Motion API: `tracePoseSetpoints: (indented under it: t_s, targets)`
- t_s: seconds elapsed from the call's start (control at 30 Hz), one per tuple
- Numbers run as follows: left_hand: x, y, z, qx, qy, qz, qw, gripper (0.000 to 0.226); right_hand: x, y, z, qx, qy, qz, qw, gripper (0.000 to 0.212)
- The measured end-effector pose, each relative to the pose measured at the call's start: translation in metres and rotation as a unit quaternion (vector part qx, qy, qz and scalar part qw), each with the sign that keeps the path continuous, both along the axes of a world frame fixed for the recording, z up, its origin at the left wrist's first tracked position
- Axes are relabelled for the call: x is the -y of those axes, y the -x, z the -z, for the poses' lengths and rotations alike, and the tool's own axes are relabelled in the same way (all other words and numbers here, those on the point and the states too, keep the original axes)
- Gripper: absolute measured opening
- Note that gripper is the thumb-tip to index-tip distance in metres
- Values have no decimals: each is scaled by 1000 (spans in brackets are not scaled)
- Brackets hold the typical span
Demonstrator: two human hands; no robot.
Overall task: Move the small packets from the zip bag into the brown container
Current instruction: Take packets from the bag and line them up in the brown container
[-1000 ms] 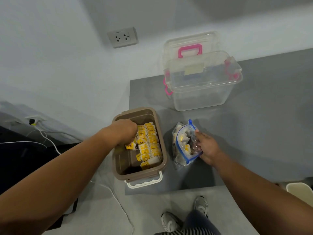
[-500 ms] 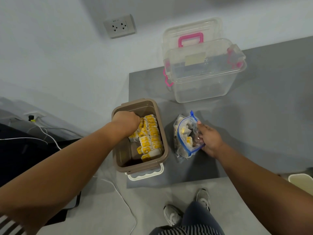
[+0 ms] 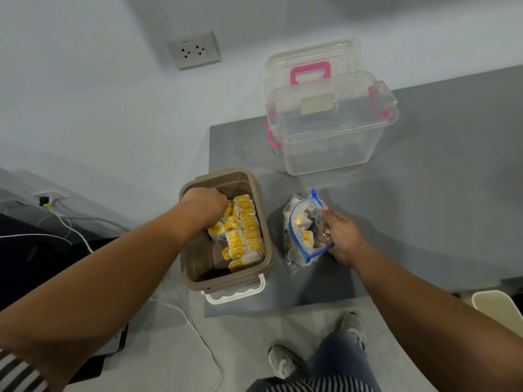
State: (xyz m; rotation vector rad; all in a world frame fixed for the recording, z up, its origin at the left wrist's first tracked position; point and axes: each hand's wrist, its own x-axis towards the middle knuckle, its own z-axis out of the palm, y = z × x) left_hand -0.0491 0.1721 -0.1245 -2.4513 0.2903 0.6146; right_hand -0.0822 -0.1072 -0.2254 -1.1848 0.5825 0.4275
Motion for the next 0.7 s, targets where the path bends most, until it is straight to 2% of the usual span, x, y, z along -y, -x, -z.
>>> tracePoseSetpoints:
  t_s: [0.23, 0.3, 0.37, 0.5, 0.6, 0.7]
  targets:
    - [-3, 2, -8, 18, 59, -47, 997, 14, 5, -3, 7, -22, -19, -15, 999, 47]
    - [-4, 3, -17, 33, 93, -68, 993, 21, 7, -4, 7, -32, -28, -12, 999, 37]
    - [-4, 5, -31, 56, 155, -104, 981, 20, 8, -3, -1, -37, -39, -19, 998, 30]
    - [14, 15, -63, 97, 302, -154, 936, 14, 11, -2, -3, -34, -46, -49, 997, 31]
    - [49, 32, -79, 151, 404, -177, 885, 8, 10, -3, -5, -22, -34, -62, 997, 43]
    - [91, 44, -76, 157, 484, -191, 839, 5, 11, -3, -6, -7, -10, -100, 995, 25]
